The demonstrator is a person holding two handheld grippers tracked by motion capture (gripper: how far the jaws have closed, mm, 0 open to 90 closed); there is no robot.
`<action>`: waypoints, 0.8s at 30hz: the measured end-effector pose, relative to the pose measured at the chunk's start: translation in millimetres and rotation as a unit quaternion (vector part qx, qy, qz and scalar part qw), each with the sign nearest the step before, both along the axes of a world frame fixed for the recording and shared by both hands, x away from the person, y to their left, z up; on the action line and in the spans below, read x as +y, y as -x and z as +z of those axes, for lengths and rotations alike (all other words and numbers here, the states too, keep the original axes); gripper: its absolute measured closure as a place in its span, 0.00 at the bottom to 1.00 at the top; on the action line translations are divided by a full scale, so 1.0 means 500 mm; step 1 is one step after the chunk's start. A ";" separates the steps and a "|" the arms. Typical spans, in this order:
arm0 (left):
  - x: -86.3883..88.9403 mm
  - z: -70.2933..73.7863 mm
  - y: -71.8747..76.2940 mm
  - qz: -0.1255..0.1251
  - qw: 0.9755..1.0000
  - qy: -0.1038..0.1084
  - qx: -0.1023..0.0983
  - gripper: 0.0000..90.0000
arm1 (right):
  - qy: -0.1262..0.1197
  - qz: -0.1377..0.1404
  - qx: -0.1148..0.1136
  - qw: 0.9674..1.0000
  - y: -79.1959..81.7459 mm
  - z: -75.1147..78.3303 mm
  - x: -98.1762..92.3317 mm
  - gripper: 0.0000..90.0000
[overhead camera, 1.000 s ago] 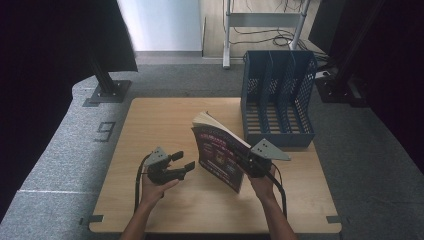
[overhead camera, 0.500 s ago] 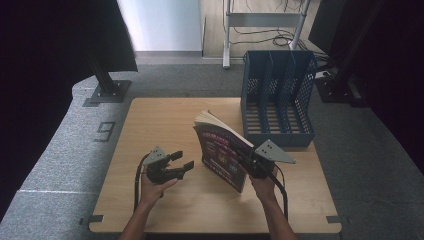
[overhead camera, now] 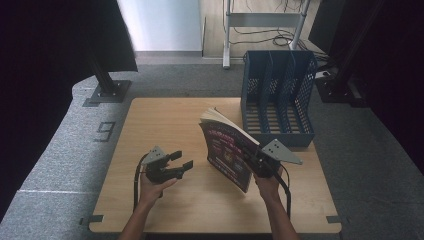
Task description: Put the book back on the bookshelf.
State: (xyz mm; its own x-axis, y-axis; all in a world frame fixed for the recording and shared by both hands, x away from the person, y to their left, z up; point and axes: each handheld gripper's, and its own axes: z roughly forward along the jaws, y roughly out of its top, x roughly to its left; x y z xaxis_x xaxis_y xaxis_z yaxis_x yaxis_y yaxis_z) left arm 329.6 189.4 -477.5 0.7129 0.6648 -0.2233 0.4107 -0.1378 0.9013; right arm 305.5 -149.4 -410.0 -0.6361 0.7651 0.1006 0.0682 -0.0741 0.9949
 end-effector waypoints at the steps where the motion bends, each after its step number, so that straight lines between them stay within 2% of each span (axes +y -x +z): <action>1: 0.000 0.000 0.000 0.000 1.000 -0.001 0.001 0.35 | 0.000 -0.002 0.000 1.000 0.000 0.000 -0.001 0.91; 6: -0.001 -0.002 -0.001 0.000 1.000 -0.004 0.003 0.35 | -0.008 -0.007 -0.003 1.000 0.001 0.005 -0.011 0.91; 10: -0.005 -0.003 0.002 0.005 1.000 -0.006 -0.003 0.36 | -0.014 -0.012 -0.007 1.000 0.004 0.011 -0.022 0.91; 14: -0.007 -0.005 0.001 0.001 1.000 -0.012 0.002 0.36 | -0.018 -0.018 -0.009 1.000 0.005 0.017 -0.031 0.91; 24: 0.003 -0.003 -0.002 0.003 1.000 -0.007 0.008 0.36 | -0.029 -0.027 -0.008 0.999 0.002 0.035 -0.042 0.91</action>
State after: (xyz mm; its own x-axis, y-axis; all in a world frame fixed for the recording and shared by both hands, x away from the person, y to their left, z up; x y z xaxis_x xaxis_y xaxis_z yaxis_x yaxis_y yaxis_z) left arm 330.4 190.8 -478.8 0.7058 0.6717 -0.2249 0.4258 -0.1486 0.8925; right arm 304.6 -170.2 -392.7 -0.5959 0.7914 0.1364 0.0471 -0.1351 0.9897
